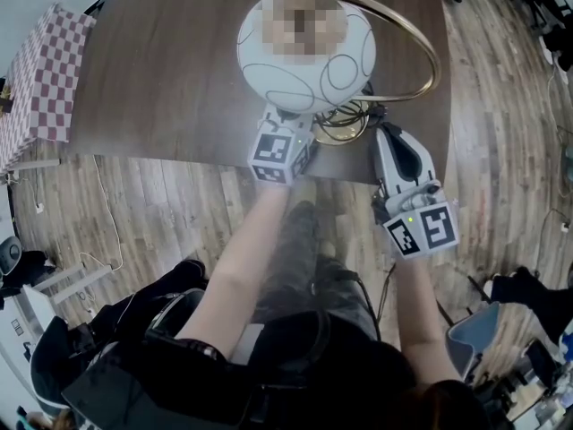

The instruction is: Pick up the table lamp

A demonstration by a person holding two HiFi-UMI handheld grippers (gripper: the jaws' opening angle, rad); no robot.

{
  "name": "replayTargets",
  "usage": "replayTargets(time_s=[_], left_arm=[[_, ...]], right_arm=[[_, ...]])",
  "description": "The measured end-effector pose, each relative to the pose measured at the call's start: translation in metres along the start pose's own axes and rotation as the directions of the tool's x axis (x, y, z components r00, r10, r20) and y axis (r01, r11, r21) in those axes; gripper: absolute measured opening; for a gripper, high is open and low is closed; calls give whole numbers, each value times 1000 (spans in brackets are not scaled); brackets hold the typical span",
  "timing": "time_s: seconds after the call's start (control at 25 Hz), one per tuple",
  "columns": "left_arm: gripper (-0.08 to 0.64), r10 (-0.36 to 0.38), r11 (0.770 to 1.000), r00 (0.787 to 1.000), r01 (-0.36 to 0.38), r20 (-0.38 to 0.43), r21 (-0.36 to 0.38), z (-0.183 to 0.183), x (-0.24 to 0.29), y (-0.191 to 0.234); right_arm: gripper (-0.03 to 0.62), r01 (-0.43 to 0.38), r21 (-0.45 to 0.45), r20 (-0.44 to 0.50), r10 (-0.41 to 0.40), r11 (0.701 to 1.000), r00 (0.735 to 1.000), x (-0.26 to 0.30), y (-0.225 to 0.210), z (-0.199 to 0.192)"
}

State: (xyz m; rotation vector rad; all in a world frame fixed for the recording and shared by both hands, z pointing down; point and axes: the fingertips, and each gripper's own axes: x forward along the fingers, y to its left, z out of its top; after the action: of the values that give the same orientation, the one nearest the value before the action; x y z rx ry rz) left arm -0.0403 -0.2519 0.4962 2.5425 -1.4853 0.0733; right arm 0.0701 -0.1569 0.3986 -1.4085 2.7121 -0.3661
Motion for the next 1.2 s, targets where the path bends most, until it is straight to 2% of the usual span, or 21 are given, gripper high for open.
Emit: replayTargets(time_s=[0.08,0.16,0.2,0.44,0.52,0.84,1.04,1.2], left_arm=[[28,10,1000,1000,-10,0,-5,0,0,0],[28,17,1000,1000,-17,-1,-12,0,-1,1],[28,18,1000,1000,-18,-2,-14,-1,-1,1],[28,17,1000,1000,-17,-4,-18,0,-1,1],[28,19,1000,1000,-19,-5,-13,0,0,2],[28,30,999,999,-30,-16,-23,-5,-1,4],[28,26,999,1000,-26,-5,-22,0,1,2],[28,28,999,1000,-28,-7,-25,-1,0,2]], right_arm=[[68,9,-30,26,-8,1000,1000,-2,0,17],[71,19,-43,57,-17,999,998,-3,0,34],[92,20,-47,69,-17,999,997,-3,-1,41],[95,38,-75,102,-30,996,994,2,-8,72],[123,53,-90,104,-43,995,994,3,-10,79],[123,75,-133,109,-60,988,992,11,-13,98],[123,59,-192,130,-34,980,991,20,-9,120],[123,31,-202,154,1,979,988,27,-2,138]])
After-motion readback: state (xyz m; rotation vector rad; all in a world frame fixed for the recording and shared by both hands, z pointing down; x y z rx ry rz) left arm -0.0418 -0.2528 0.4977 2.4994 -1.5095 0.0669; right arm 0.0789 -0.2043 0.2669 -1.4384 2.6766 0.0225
